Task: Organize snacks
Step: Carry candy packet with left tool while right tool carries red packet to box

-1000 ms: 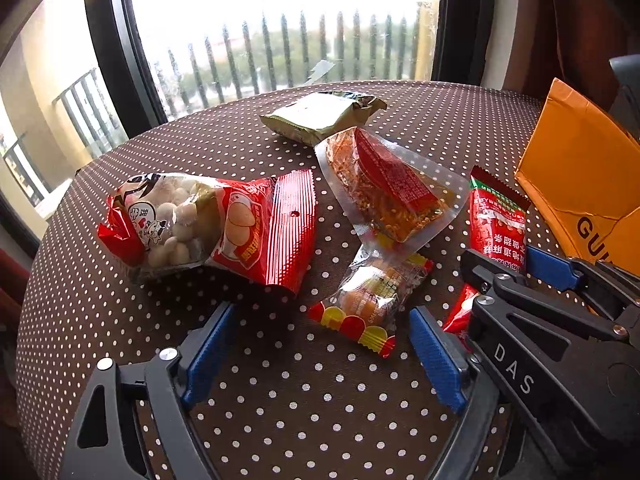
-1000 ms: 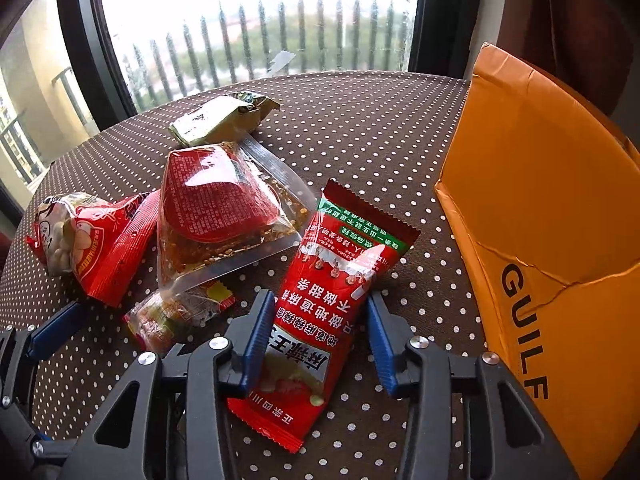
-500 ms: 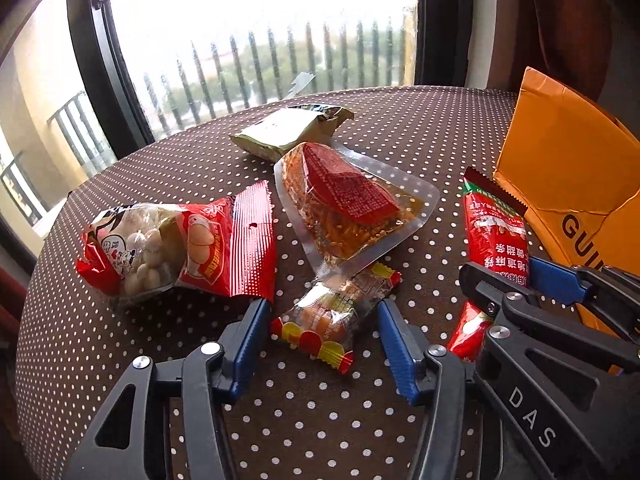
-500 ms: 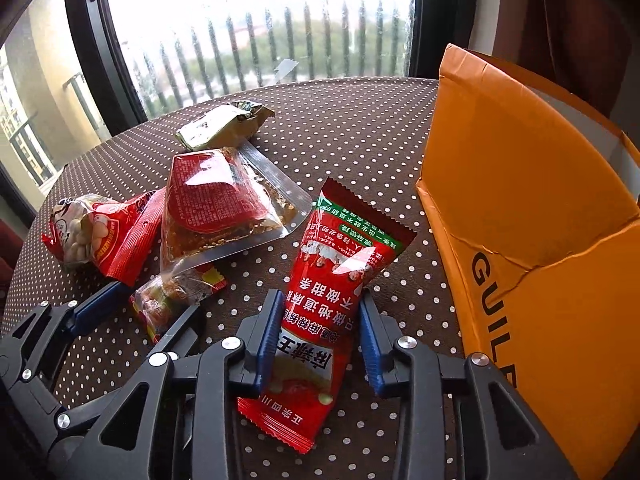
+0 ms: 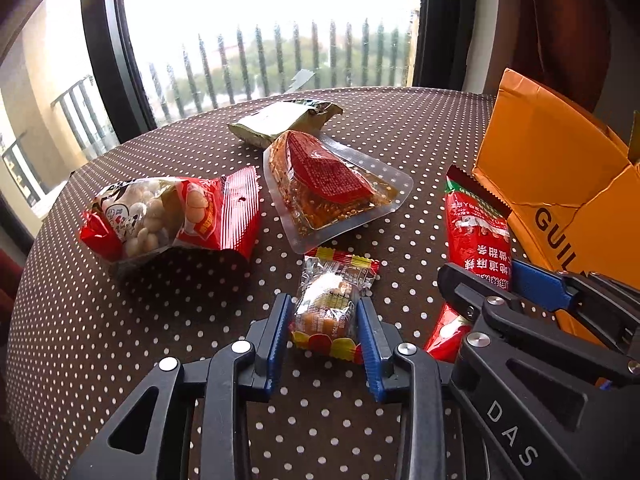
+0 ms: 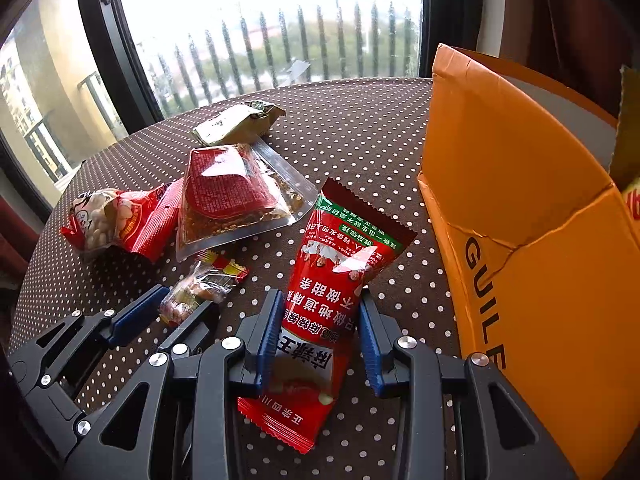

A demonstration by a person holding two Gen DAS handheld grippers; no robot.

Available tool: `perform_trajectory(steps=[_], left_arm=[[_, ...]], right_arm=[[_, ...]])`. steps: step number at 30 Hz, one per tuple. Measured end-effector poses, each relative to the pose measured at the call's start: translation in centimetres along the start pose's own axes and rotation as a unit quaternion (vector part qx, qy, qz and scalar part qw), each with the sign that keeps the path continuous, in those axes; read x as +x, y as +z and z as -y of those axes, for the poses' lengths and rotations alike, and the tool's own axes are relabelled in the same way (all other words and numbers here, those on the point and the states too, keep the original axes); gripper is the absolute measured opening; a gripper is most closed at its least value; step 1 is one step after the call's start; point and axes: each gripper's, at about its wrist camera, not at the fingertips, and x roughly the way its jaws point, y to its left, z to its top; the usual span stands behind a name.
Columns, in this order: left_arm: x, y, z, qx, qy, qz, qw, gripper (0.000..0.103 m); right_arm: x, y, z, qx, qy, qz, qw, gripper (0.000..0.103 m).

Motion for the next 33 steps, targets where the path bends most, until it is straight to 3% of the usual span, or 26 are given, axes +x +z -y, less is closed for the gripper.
perform_trajectory(steps=[19, 33], left_arm=[[-8.8, -1.6, 1.8, -0.031, 0.015, 0.065, 0.9973, 0.032], [-15.9, -0.7, 3.9, -0.032, 0.03, 0.126, 0.9911, 0.032]], right_arm=[[-7.8, -1.6, 0.3, -0.028, 0.017, 0.067, 0.997, 0.039], [-14.9, -1.3, 1.5, -0.038, 0.031, 0.13, 0.99, 0.039]])
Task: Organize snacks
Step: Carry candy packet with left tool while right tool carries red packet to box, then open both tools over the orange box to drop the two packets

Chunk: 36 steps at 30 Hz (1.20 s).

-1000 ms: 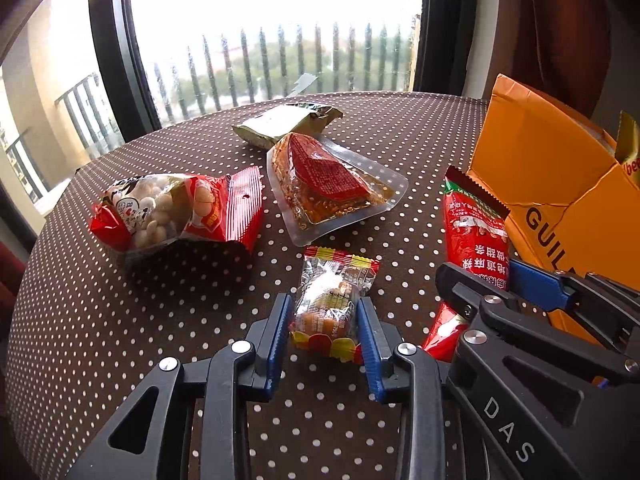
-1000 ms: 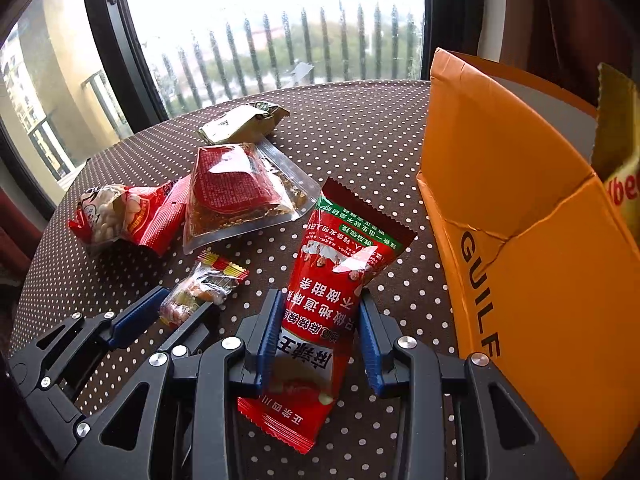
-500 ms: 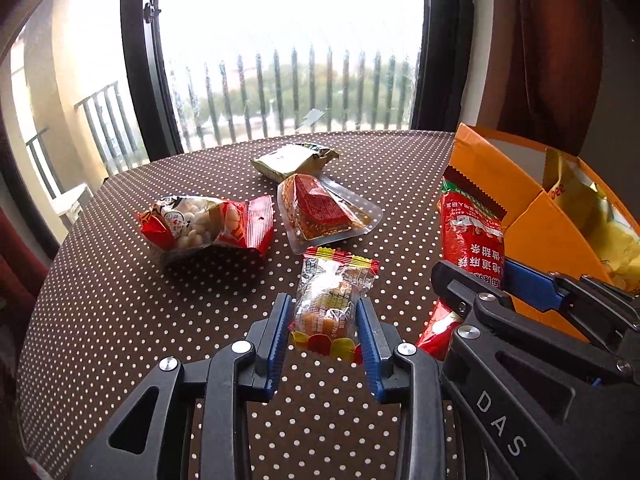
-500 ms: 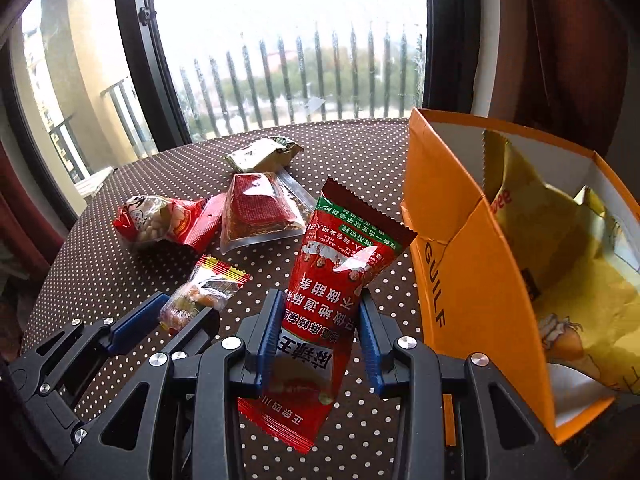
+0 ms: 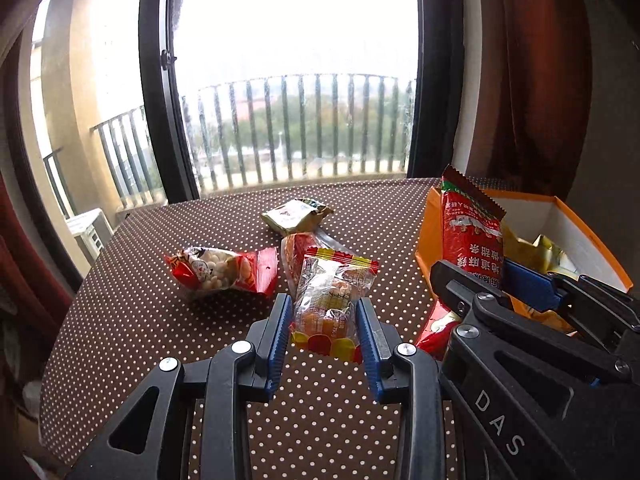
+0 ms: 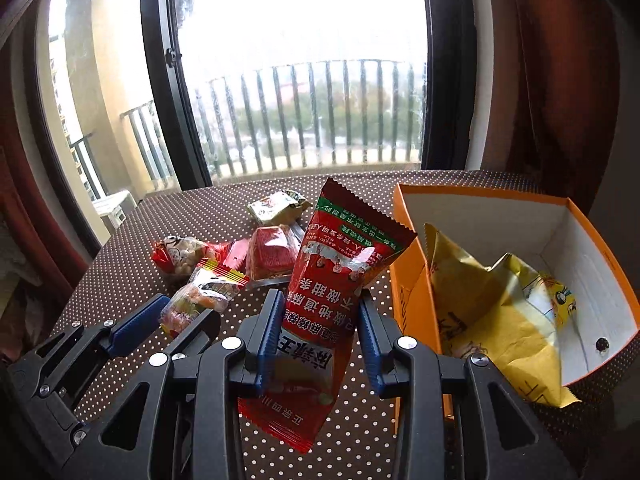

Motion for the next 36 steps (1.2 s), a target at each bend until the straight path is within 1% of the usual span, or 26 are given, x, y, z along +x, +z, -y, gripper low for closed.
perform_trajectory(steps=[6, 12, 17, 25, 28, 36], left_arm=[[-0.9, 0.8, 1.9, 0.01, -0.011, 0.013, 0.9998, 0.032], [-0.7, 1.1, 3.8, 0.017, -0.031, 0.016, 0.9993, 0.032], [0.3, 1.6, 5.8, 0.026, -0.049, 0.01, 0.9984, 0.032], [2.5, 2.6, 8.6, 0.044, -0.071, 0.0, 0.9965, 0.032], [3.6, 3.0, 9.4, 0.051, -0.079, -0.003, 0.9956, 0.032], [5.5, 4.5, 12.9, 0.076, -0.094, 0.003, 0.9927, 0.032]], right_arm=[[-1.3, 0.9, 1.8, 0.014, 0.001, 0.011, 1.0, 0.039], [-1.8, 1.0, 3.7, 0.029, -0.007, 0.016, 0.999, 0.039], [-1.6, 0.9, 5.8, 0.049, -0.023, 0.013, 0.998, 0.039], [-0.2, 1.3, 8.9, 0.079, -0.045, 0.007, 0.996, 0.039], [0.1, 1.2, 10.6, 0.096, -0.047, 0.001, 0.994, 0.039], [0.1, 1.7, 14.0, 0.112, -0.074, 0.013, 0.991, 0.039]])
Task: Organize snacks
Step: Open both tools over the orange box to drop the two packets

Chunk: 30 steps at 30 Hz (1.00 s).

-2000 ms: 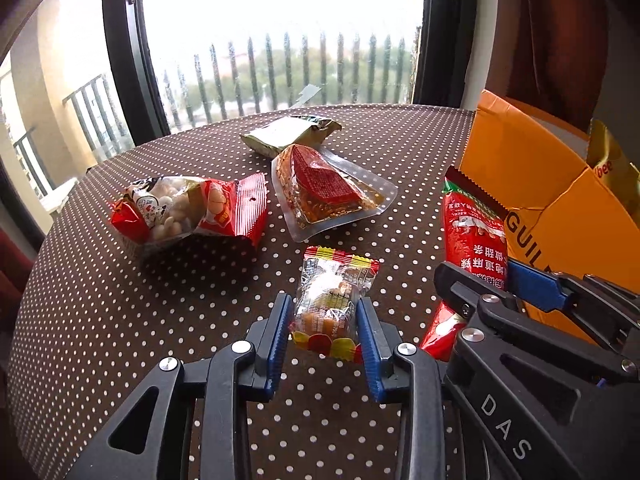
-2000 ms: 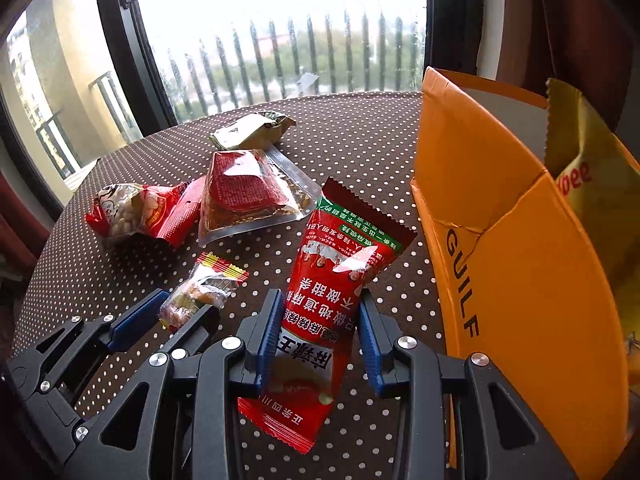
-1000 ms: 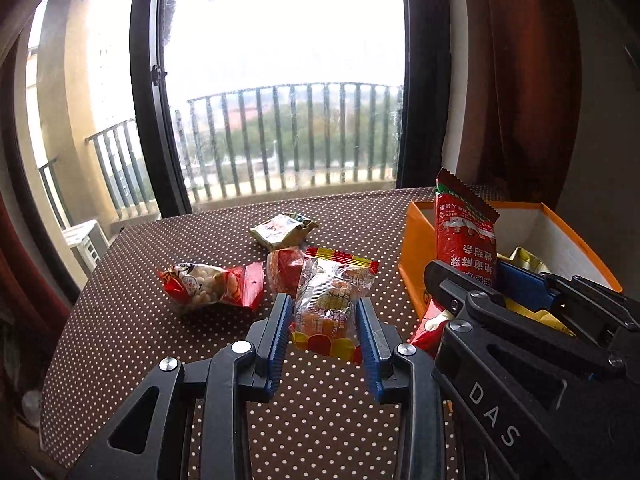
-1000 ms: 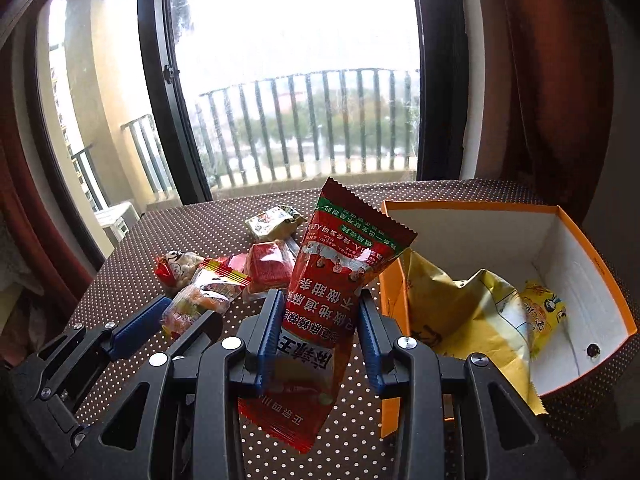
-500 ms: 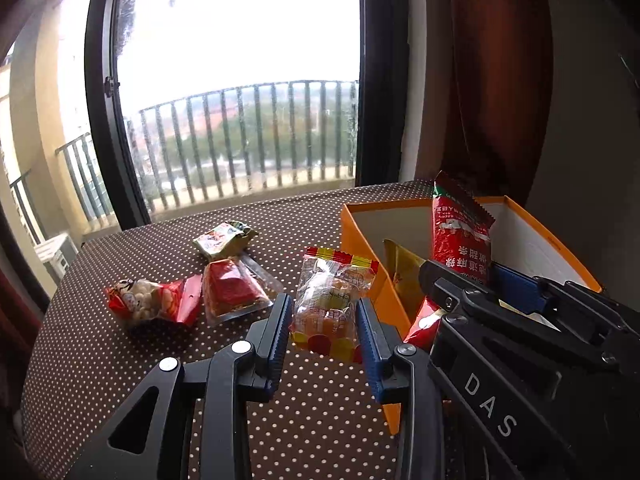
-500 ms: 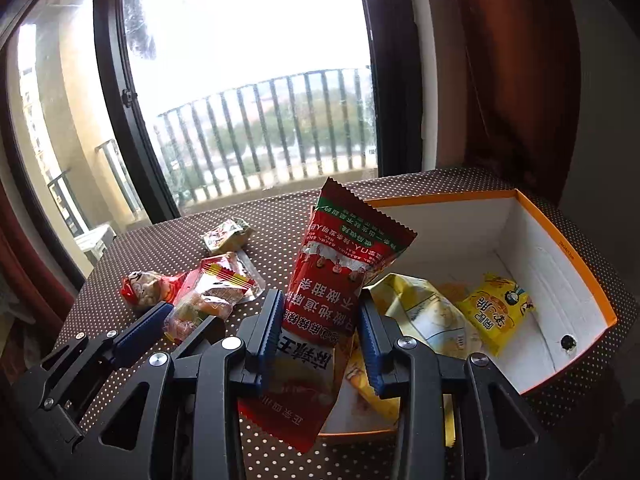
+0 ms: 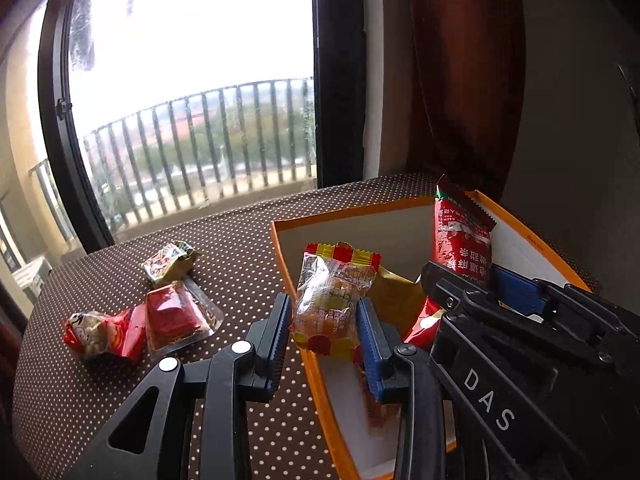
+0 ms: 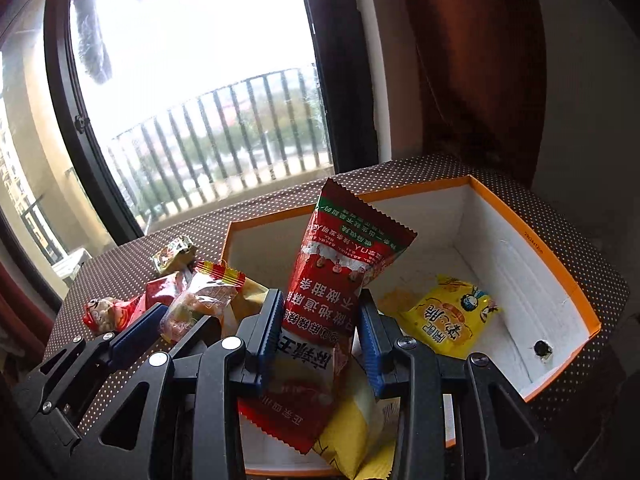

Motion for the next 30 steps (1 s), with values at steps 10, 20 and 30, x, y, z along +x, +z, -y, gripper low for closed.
perform_trajectory(steps=[10, 20, 30], left_arm=[[2.9, 3.0, 3.6, 0.031, -0.024, 0.021, 0.999, 0.033], [6.0, 4.4, 5.2, 0.038, -0.046, 0.008, 0.9982, 0.039], [7.4, 4.2, 5.3, 0.062, -0.026, -0.027, 0.9974, 0.077]], right_arm=[[-0.2, 2.5, 4.0, 0.026, -0.039, 0.034, 0.998, 0.039], [0.1, 4.0, 6.7, 0.036, -0.064, 0.046, 0.996, 0.039], [1.6, 4.0, 7.6, 0.043, -0.054, 0.029, 0.997, 0.039]])
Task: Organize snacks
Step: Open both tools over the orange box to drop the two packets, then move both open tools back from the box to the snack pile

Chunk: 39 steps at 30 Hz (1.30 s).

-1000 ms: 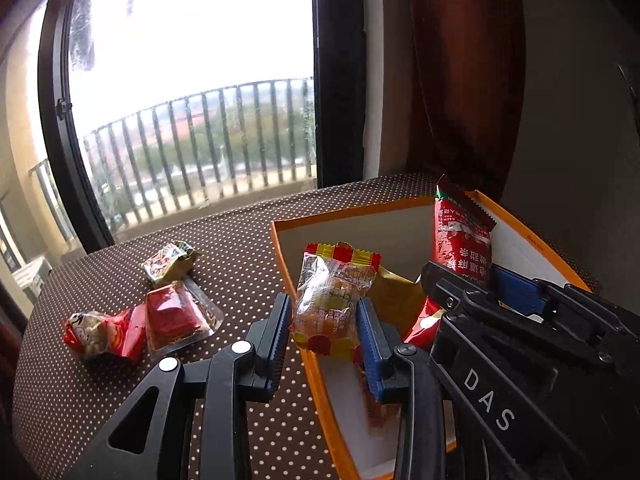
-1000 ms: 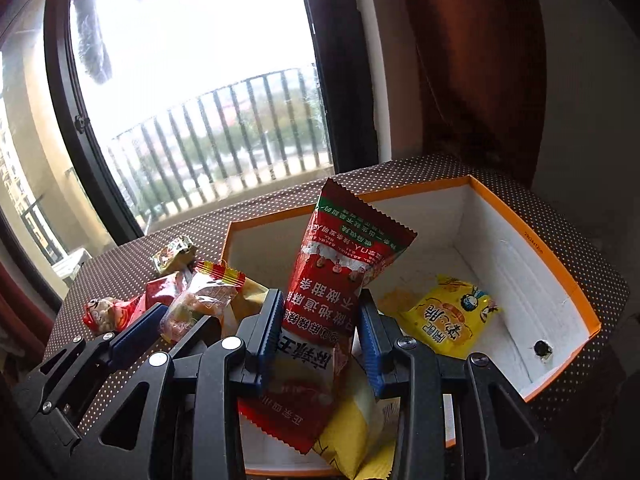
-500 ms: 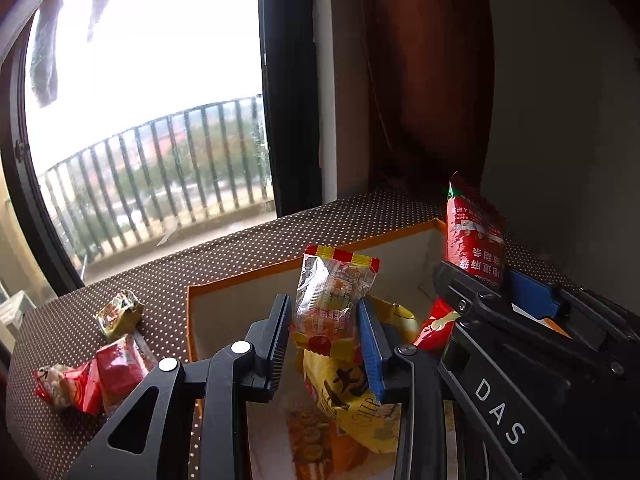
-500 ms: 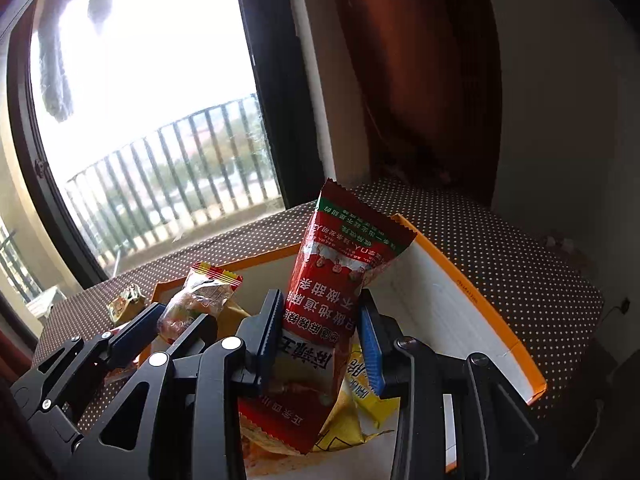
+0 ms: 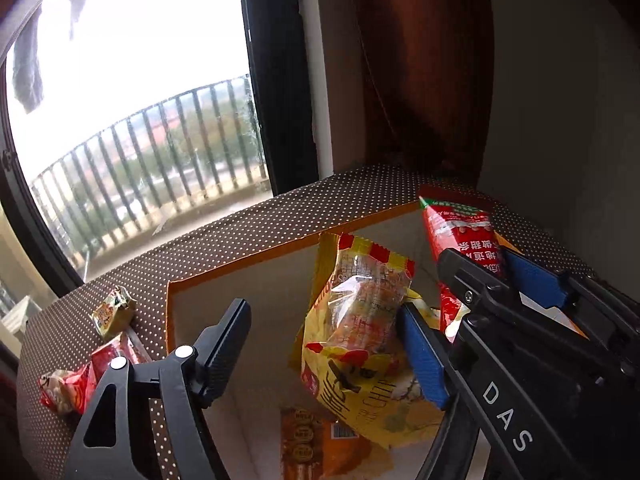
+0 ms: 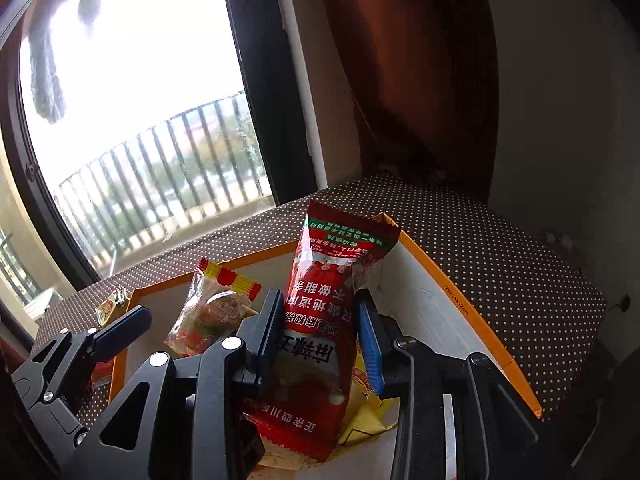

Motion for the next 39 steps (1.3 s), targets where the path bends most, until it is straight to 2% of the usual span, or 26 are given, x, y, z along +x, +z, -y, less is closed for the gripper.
perform_trajectory(steps=[4, 12, 13, 14, 16, 17, 26, 39], left_arm=[[-0.2, 0.0, 0.5, 0.01, 0.0, -0.003, 0.9999, 0.084], [-1.6, -0.2, 0.9, 0.022, 0.006, -0.001, 0.9997, 0.088], [-1.9, -0.3, 1.0, 0.021, 0.006, 0.001, 0.9998, 0.088], [-2.3, -0.4, 1.0, 0.021, 0.006, 0.003, 0.9998, 0.088], [-2.9, -0.6, 1.0, 0.02, 0.006, 0.009, 0.9997, 0.089], [-3.3, -0.7, 1.1, 0.02, 0.008, 0.012, 0.9997, 0.09], [-6.0, -2.2, 1.1, 0.017, 0.016, 0.025, 0.9994, 0.093], [-9.0, -4.1, -1.4, -0.005, 0.028, 0.037, 0.9989, 0.094]], right_arm=[[0.3, 0.0, 0.3, 0.006, 0.002, -0.003, 1.0, 0.038], [-0.6, -0.6, -0.1, 0.006, 0.016, -0.009, 1.0, 0.04], [-0.8, -0.6, -0.2, 0.005, 0.018, -0.01, 1.0, 0.044], [-1.0, -0.7, -0.3, 0.004, 0.019, -0.009, 1.0, 0.056], [-1.8, -0.9, -0.4, 0.005, 0.022, 0.003, 1.0, 0.072], [-2.1, -1.0, -0.4, 0.008, 0.021, 0.008, 1.0, 0.074], [-4.4, -2.3, -1.4, 0.0, 0.027, 0.016, 1.0, 0.082], [-6.4, -3.8, -4.6, -0.026, 0.041, 0.016, 0.999, 0.083]])
